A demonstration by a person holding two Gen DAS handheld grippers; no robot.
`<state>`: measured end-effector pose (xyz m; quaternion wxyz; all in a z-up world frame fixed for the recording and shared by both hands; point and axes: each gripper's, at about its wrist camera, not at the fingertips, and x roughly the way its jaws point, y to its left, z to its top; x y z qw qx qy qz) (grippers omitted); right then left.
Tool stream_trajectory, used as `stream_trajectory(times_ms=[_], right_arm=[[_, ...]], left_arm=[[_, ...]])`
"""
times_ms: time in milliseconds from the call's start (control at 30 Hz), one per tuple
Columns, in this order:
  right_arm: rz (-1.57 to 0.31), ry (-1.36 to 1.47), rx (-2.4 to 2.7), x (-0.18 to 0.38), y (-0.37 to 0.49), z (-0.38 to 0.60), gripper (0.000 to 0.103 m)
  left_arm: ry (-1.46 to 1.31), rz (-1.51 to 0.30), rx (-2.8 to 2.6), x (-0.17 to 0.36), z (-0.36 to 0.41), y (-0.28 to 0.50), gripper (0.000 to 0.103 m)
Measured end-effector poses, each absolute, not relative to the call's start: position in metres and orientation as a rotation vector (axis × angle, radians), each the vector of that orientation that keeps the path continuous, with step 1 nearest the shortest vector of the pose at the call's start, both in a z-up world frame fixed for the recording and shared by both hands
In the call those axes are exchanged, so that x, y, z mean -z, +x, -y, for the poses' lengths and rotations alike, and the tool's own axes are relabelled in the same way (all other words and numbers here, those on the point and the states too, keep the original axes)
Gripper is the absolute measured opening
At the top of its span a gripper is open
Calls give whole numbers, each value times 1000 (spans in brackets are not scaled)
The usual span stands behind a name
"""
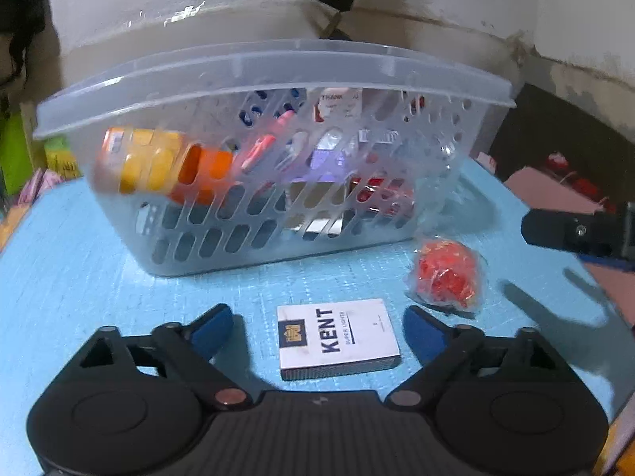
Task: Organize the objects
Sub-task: 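Grasp the white KENT pack with the left gripper while the right grasps the red candy bag, then carry the KENT pack and red candy bag over the basket and release both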
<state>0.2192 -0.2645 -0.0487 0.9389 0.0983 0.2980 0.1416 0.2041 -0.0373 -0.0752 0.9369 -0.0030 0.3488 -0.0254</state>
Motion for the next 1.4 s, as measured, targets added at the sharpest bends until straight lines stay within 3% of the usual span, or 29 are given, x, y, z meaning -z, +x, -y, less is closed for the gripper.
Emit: stream_trajectory(times_ms=[100, 567, 667, 700, 767, 867, 900, 967, 1400], right_arm=[[-600, 179, -313, 49, 218, 258, 103], [-635, 45, -391, 65, 230, 210, 99], [-652, 6, -406, 67, 235, 202, 88], [-660, -8, -410, 68, 235, 201, 79], [-672, -47, -420, 70, 234, 196, 66], [-658, -100, -426, 71, 228, 193, 51], [-652, -106, -426, 69, 225, 194, 51], [-640, -80, -442, 63, 219, 199, 50], [-447, -53, -547, 3, 144, 201, 50]], left_arm=[[7, -692, 45, 74, 37, 198, 62], [4, -664, 48, 77, -17, 180, 62], [-9, -653, 50, 79, -28, 178, 63], [-10, -650, 51, 79, -30, 177, 64], [4, -652, 48, 80, -29, 178, 79], [17, -645, 29, 83, -26, 179, 85], [8, -649, 33, 83, -27, 180, 85], [2, -639, 25, 81, -31, 178, 61], [-14, -524, 35, 46, -36, 139, 60]])
